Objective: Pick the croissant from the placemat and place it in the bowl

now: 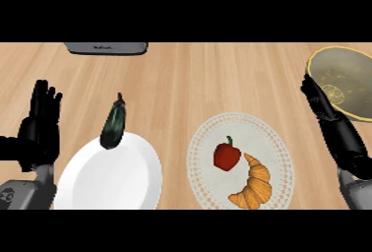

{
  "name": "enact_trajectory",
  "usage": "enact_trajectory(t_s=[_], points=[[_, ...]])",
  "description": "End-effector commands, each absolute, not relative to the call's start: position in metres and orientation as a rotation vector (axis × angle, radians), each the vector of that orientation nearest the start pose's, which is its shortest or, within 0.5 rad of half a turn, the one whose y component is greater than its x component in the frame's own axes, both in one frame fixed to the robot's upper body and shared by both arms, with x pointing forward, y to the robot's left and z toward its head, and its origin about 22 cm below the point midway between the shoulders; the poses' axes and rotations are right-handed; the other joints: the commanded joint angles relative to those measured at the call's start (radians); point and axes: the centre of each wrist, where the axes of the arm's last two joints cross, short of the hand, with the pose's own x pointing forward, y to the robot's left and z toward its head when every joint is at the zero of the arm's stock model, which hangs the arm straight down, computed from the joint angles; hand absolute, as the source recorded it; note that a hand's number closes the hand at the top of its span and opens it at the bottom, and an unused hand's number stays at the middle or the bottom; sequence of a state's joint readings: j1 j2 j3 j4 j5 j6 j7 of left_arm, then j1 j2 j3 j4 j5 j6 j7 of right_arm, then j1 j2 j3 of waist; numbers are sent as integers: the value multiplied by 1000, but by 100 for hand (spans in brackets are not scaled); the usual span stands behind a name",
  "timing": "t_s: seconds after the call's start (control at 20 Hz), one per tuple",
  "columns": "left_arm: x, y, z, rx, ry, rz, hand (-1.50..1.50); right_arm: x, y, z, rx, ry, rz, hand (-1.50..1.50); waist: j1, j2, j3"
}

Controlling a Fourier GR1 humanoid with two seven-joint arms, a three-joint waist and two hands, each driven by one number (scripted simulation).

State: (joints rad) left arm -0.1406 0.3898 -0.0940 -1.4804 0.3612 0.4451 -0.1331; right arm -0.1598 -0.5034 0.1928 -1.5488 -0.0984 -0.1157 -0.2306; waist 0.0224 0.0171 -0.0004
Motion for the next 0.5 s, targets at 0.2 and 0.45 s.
enact_trajectory(t_s=[0.2, 0.45], points=[[271, 257, 23, 197, -1667, -25, 0, 231, -192, 7, -228, -1500, 235, 150, -50, -20, -4], [261, 251, 12, 151, -1575, -14, 0, 214, -216, -13, -724, -1579, -63, -150, -128, -38, -1]])
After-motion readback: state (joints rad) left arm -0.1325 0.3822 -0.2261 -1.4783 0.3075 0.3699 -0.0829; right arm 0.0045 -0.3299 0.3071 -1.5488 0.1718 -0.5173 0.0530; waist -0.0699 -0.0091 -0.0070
